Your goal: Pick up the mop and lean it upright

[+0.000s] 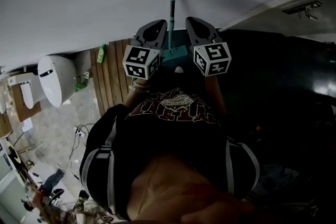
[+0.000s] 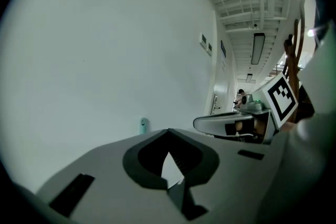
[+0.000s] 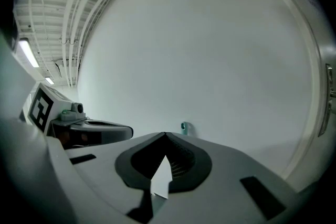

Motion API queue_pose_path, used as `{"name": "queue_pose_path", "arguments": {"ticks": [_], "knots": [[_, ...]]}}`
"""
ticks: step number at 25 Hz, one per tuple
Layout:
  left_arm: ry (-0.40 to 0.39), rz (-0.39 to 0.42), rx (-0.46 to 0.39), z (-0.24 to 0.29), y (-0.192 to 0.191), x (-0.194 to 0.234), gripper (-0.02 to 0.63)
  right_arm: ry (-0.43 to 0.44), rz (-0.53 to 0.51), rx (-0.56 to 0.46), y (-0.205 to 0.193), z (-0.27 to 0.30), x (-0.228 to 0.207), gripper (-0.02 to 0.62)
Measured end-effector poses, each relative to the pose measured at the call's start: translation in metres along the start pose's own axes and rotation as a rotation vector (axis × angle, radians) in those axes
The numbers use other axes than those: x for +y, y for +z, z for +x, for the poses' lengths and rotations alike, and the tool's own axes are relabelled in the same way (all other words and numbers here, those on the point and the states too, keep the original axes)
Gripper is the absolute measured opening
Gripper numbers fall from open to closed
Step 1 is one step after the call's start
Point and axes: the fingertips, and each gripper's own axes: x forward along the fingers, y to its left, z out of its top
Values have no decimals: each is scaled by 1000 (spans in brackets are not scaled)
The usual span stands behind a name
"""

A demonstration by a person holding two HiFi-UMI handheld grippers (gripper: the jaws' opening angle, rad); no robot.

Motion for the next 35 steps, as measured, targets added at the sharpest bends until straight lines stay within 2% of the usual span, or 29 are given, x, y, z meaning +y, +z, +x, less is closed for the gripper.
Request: {"name": "queue_pose_path", "arguments": {"ticks": [15, 35], "knots": [[-35, 22, 1, 6, 0, -28, 46, -3, -6, 9, -6, -28, 1, 18], [-14, 14, -4, 10, -2, -38, 46, 30, -9, 17, -8, -31, -4, 18]]}}
